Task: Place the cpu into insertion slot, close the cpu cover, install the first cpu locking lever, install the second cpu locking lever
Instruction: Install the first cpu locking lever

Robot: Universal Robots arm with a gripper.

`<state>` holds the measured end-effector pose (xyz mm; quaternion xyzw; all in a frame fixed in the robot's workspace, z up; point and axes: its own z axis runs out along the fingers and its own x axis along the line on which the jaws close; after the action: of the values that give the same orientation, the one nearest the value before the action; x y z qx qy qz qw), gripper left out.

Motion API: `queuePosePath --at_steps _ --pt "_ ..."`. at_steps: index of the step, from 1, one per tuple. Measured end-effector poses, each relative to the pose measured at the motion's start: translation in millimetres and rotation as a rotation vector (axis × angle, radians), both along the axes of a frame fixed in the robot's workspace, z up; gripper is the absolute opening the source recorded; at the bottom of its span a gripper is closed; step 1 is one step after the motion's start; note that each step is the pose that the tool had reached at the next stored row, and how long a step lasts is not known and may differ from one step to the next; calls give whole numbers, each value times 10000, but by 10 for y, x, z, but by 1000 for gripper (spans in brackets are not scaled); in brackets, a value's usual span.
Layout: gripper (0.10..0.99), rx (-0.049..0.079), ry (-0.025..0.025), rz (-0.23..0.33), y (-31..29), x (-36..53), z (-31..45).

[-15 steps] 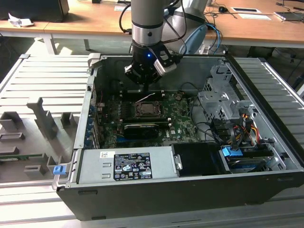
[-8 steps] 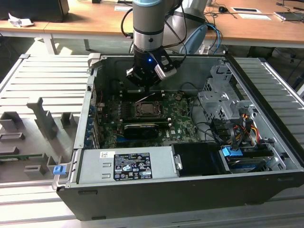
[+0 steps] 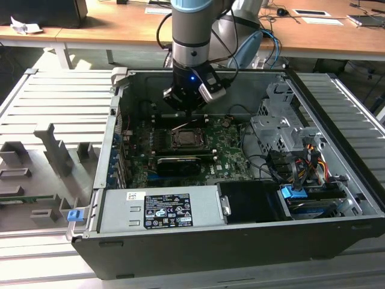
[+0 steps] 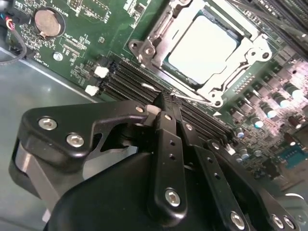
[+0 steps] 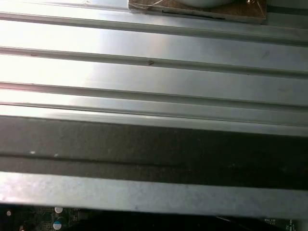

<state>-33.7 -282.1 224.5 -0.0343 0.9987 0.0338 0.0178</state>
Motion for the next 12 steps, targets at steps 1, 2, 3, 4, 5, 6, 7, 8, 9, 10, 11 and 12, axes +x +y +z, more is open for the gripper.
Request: queuePosePath --at_steps 1,2,3,4,5,6,7,8,9,10,11,12 --pt "106 1 0 0 3 10 -9" --pt "106 1 1 0 4 20 -19" --pt "106 0 2 0 5 44 -38" --pt "106 1 2 1 5 57 -48" --pt "106 1 2 1 5 69 -60" --pt "106 1 2 -2 5 84 -81" --pt "106 0 2 -5 5 91 -101" --pt "106 1 2 -8 5 98 -121" --pt "106 0 2 -10 5 102 -136" --pt "106 2 2 -11 5 105 -145" --pt "106 1 2 -13 5 109 -162" --pt "106 1 2 -14 5 112 -178"
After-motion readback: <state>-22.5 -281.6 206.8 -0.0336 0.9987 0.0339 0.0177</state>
